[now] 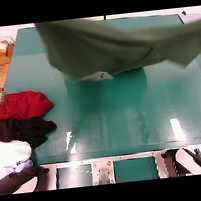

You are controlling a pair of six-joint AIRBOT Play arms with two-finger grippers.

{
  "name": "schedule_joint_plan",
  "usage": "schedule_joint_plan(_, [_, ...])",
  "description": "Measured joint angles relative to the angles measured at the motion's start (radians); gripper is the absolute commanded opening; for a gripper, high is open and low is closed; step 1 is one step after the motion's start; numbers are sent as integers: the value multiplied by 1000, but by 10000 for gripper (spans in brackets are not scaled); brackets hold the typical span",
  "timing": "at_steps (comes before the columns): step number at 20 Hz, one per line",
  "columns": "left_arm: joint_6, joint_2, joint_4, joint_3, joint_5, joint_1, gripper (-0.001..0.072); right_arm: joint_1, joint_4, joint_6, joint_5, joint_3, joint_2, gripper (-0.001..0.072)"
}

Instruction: Fold the shirts.

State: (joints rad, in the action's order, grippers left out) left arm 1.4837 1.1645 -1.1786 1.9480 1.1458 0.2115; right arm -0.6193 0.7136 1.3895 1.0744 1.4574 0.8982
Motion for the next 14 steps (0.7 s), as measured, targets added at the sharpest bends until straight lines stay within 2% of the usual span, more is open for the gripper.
schedule_joint_plan(3, [5, -85, -54, 132, 22, 0, 20, -16, -29, 28, -155, 12, -206, 17])
schedule_joint_plan(7, [7, -222, -138, 141, 14, 0, 20, -23, -33, 42, -337, 23, -370, 17])
schedule_joint_plan(10, [1, -255, -195, 100, 26, 0, 20, -25, -13, 48, -345, 21, -383, 16])
schedule_joint_plan(14, [-16, -204, -220, -43, 31, 0, 20, -25, -3, 47, -248, -43, -306, 16])
